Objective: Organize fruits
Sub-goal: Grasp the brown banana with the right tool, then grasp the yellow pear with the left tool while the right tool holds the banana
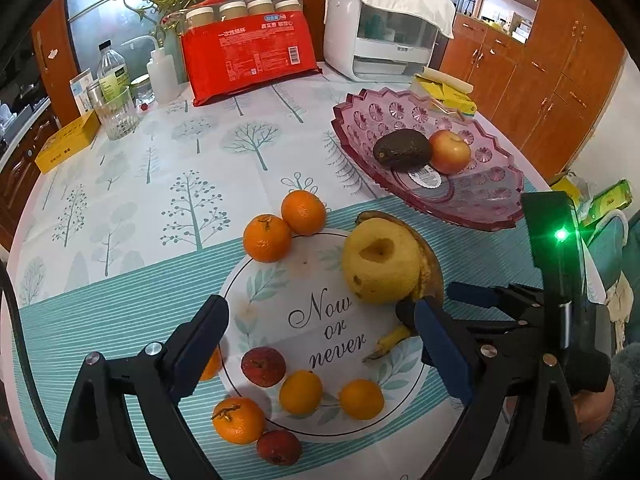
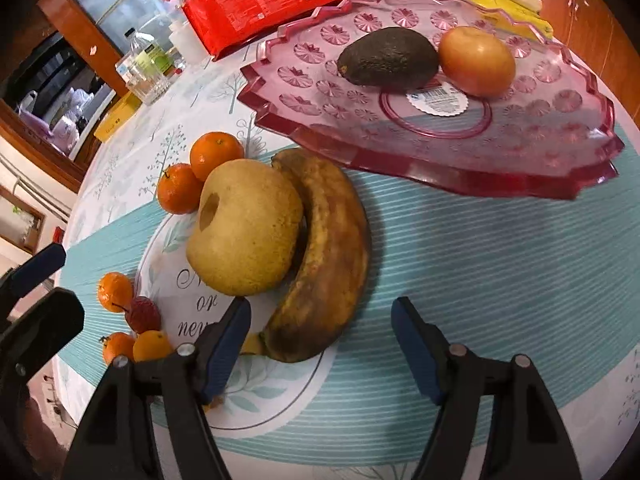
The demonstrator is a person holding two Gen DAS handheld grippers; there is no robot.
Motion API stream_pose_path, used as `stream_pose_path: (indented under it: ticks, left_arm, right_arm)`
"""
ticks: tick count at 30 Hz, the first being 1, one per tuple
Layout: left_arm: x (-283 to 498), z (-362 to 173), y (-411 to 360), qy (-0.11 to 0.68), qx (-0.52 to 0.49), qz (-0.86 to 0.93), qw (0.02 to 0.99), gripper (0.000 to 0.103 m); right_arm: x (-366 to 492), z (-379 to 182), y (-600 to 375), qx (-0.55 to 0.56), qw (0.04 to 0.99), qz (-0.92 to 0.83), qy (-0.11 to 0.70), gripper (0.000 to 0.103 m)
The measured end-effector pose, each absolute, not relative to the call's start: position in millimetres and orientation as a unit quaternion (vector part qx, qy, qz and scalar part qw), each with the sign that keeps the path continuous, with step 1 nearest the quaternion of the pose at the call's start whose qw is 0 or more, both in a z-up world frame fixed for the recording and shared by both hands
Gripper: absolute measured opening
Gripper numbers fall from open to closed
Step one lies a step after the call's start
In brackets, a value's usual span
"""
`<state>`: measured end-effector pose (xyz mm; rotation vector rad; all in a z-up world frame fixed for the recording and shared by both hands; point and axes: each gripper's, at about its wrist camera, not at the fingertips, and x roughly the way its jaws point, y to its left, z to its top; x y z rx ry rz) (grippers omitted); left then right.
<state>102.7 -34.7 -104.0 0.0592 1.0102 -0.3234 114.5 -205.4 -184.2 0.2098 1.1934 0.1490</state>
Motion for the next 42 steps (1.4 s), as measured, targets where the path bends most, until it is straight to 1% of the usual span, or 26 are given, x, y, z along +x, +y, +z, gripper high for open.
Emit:
stream_pose_path:
  ticks: [2,9,11,17,24,28,31,34,35,36,42]
  left_arm:
    - [104.1,-103.3,-37.9,0.481,0.028,-0.158,0.862,0.094]
    - [117.9,-109.5,-54.4,0.491,0.035,-0.170,0.854,0.094]
    - [123.0,-114.8,-61.6,0.499,0.038,-0.175,0.848,0.094]
    - [139.3,-137.5,-83.7,0.531,0.041,-0.187,0.826,0.094]
    - [154.1,-161.5,-102.6,0.565,0.039,-0.183,0.804,0.093]
    - [161.7,-169.9,-99.9,0.582,0.005,-0.184,0.792,0.093]
    - [165.9,-173.5,-98.5,0.591,-0.020,-0.195,0.782,0.087]
    - [165.1,-176.3,-102.9,0.593,-0.026,-0.210,0.777,0.077]
    - [164.8,-176.9,-105.1,0.592,-0.026,-0.215,0.776,0.072]
    - [164.7,-177.4,-107.9,0.591,-0.024,-0.218,0.777,0.069]
    - [170.6,-181.4,-109.3,0.590,-0.029,-0.221,0.776,0.069]
  right_arm:
    - [115.5,-184.1,-201.5,0.084,0.820,0.075,0.562,0.050]
    - [113.9,-181.9,-208.9,0.088,0.815,0.076,0.568,0.044]
    - [111.5,-180.0,-216.0,0.089,0.814,0.070,0.570,0.041]
    - [102.7,-172.8,-232.6,0.084,0.813,0.067,0.573,0.035]
    - [102.8,-170.9,-227.6,0.049,0.817,0.073,0.570,0.036]
    - [107.0,-173.4,-219.3,0.029,0.818,0.075,0.570,0.040]
    - [112.2,-178.5,-217.1,0.026,0.814,0.074,0.575,0.041]
    - [119.8,-182.5,-216.0,0.026,0.812,0.069,0.579,0.042]
    - [121.5,-181.9,-215.1,0.023,0.815,0.066,0.575,0.042]
    - [123.6,-182.3,-213.7,0.017,0.816,0.063,0.575,0.042]
    - [131.5,-183.4,-208.9,-0.008,0.825,0.056,0.563,0.042]
